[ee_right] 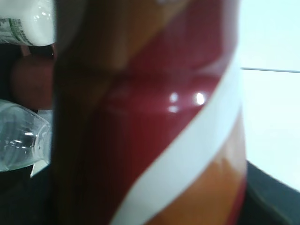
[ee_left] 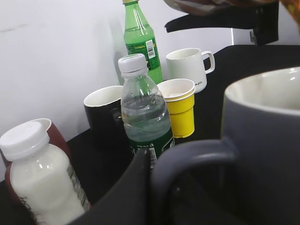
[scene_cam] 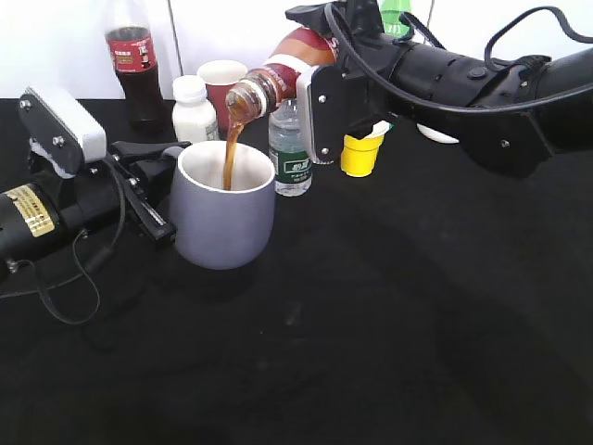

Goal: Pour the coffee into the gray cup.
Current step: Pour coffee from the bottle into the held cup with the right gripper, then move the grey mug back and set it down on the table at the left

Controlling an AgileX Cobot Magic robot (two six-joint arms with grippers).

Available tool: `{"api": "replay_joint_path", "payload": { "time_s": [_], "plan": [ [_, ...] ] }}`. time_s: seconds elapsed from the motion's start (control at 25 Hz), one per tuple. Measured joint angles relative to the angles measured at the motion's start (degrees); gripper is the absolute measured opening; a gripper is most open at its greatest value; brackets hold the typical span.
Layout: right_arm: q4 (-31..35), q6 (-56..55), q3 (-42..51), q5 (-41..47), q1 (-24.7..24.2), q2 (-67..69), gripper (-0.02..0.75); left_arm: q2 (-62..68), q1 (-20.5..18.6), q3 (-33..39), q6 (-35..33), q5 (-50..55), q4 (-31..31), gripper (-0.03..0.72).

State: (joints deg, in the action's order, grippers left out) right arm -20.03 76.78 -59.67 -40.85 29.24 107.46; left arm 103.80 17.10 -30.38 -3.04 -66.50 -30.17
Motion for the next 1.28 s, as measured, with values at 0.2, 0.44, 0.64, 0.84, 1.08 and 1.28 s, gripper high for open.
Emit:
{"api": "replay_joint_path", "payload": {
  "time_s": [0.2, 0.44, 0.64, 0.84, 1.08, 1.28],
  "plan": [
    [0.06, 0.81, 0.00, -0.16, 0.00, 0.00, 0.505, 0.00, 0.00, 0.00, 0.00, 0.23, 0.00, 0.038],
    [0.06, 1.06, 0.00, -0.26, 0.00, 0.00, 0.505, 0.00, 0.00, 0.00, 0.00, 0.30, 0.00, 0.038],
    [0.06, 1.18, 0.00, -0.38, 0.00, 0.00, 0.505, 0.00, 0.00, 0.00, 0.00, 0.30, 0.00, 0.038],
    [0.06, -2.70, 0.00, -0.38, 0.00, 0.00, 0.505, 0.00, 0.00, 0.00, 0.00, 0.37, 0.05, 0.038],
    [0.06, -31.77, 0.00, -0.40, 0.02, 0.00, 0.505, 0.07, 0.00, -2.22, -0.05, 0.80, 1.17, 0.038],
    [0.06, -68.36, 0.00, -1.15, 0.02, 0.00, 0.505, 0.07, 0.00, -2.22, -0.09, 0.80, 5.67, 0.038]
  ]
}}
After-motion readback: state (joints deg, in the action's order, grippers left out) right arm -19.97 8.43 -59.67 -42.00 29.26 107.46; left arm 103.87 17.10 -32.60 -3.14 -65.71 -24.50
